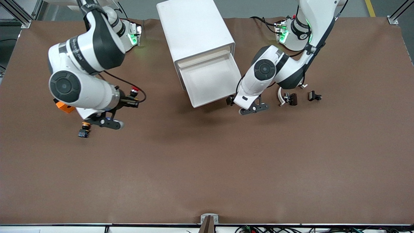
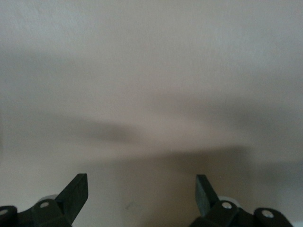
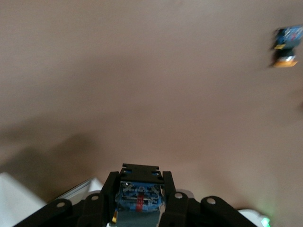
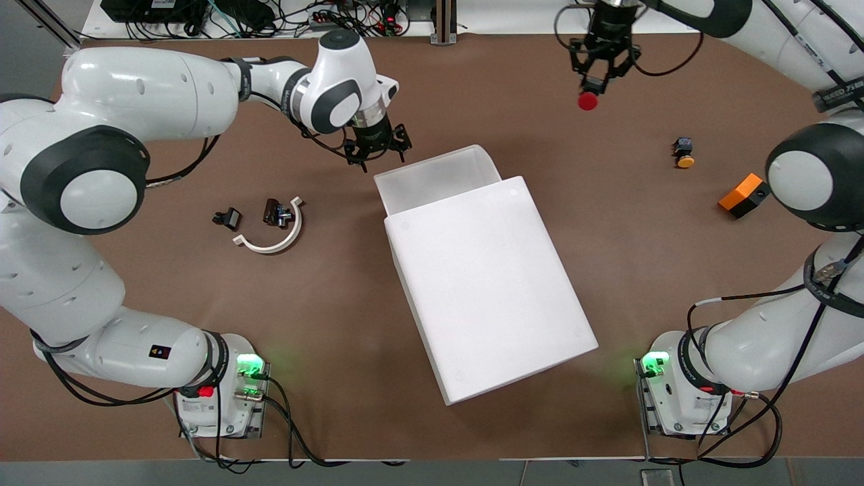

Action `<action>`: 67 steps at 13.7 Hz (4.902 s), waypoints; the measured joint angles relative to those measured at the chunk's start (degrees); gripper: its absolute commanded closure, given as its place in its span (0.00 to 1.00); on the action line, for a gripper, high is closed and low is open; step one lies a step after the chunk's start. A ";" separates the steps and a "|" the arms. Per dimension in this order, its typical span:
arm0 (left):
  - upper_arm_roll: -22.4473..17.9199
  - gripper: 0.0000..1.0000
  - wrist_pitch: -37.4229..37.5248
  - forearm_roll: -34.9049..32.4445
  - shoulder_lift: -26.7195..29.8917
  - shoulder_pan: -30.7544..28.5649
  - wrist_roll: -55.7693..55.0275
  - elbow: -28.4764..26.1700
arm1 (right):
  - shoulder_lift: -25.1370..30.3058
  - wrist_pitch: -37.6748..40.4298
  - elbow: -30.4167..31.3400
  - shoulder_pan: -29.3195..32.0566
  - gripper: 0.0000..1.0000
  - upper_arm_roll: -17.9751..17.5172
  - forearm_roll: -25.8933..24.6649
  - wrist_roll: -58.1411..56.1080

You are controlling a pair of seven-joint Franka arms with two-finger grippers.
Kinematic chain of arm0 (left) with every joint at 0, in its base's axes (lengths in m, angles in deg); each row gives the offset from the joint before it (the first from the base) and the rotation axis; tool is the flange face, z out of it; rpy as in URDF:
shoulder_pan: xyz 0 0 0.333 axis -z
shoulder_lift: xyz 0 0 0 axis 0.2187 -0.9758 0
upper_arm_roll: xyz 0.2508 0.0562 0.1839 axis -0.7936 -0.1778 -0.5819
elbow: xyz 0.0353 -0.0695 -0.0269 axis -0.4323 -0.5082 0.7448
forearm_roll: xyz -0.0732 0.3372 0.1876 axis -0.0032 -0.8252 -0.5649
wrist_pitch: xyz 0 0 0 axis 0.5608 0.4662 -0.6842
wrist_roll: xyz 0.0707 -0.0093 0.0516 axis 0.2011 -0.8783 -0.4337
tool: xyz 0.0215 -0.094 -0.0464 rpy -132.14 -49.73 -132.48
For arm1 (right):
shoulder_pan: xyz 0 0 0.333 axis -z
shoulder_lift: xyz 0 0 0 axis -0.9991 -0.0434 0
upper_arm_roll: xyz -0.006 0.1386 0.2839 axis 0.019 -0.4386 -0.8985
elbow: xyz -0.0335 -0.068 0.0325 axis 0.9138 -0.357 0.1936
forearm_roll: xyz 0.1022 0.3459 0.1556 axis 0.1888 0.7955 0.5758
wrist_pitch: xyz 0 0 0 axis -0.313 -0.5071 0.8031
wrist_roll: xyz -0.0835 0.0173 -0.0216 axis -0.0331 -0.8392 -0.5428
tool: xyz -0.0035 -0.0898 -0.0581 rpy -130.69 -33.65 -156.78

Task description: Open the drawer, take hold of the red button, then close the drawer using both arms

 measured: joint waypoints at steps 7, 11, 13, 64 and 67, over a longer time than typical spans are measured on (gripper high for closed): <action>2.81 0.00 2.56 0.00 0.00 5.94 -9.28 -1.47 | 1.44 -21.73 16.47 9.55 0.93 0.14 -5.84 -16.32; 7.33 0.00 3.06 0.00 -0.02 6.01 -11.24 -2.57 | -0.41 -27.06 18.80 12.13 0.93 0.11 -10.66 -17.98; 9.22 0.00 3.11 0.00 -0.09 6.08 -11.98 -3.08 | -2.15 -28.75 18.95 12.73 0.93 0.10 -12.30 -18.99; -22.48 0.00 46.52 -1.39 29.56 -8.88 41.95 21.09 | 19.10 -2.73 16.39 20.82 0.00 -1.68 -5.11 -27.27; -22.57 0.00 46.38 -1.32 29.35 -8.88 42.91 20.79 | 22.87 1.23 13.88 20.81 0.00 -1.74 -5.02 -27.28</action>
